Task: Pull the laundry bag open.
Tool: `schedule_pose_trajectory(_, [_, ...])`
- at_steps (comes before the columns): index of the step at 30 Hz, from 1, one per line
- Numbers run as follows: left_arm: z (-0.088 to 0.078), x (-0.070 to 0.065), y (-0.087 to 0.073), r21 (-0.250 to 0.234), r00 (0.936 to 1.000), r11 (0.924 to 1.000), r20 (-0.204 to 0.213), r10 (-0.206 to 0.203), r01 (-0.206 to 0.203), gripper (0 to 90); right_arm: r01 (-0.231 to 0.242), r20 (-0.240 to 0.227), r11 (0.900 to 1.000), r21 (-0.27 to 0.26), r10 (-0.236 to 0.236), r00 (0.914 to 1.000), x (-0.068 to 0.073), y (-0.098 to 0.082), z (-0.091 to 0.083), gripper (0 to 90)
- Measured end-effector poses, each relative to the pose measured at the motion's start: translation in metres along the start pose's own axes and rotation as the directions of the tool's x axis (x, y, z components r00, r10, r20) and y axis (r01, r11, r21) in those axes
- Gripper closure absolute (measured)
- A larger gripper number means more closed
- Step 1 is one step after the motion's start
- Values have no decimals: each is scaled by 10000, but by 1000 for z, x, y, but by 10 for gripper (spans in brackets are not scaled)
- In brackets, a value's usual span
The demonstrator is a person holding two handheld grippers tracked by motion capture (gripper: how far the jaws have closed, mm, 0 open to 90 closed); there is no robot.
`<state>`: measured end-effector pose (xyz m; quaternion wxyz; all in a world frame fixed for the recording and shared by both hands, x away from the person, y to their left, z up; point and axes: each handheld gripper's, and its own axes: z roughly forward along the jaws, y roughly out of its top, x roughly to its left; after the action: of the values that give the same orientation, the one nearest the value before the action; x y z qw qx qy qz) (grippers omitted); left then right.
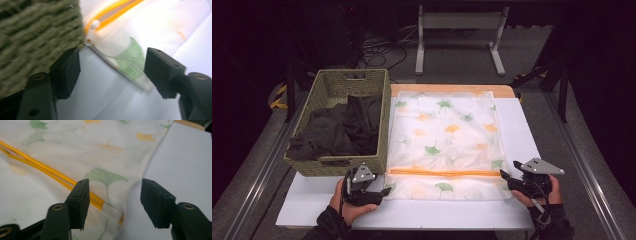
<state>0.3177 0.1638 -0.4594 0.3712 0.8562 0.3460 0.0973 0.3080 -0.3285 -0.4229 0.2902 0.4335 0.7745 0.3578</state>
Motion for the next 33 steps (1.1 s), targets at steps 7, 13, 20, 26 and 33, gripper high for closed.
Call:
schedule_pose_trajectory(7, [5,-8,-2,448,9977,9969,226,637,-646,274,823,-869,9957,-431,-858,9925,24,29,5,326])
schedule_pose_trajectory(13, [4,-7,0,695,9961,9938,-92,880,-872,404,1928,-2268,9812,21,-1873,9558,63,53,44,296])
schedule_pose_trajectory(20, [2,-2,2,642,9960,9941,-138,887,-877,653,2339,-3068,9711,475,-2087,9286,87,64,83,294])
schedule_pose_trajectory(26, [2,1,2,660,9950,9932,-230,972,-955,748,2467,-3263,9644,957,-2038,9230,93,65,103,301])
schedule_pose_trajectory(33, [1,8,3,642,9955,9935,-34,945,-941,881,2234,-3460,9710,854,-1813,9205,90,64,107,305])
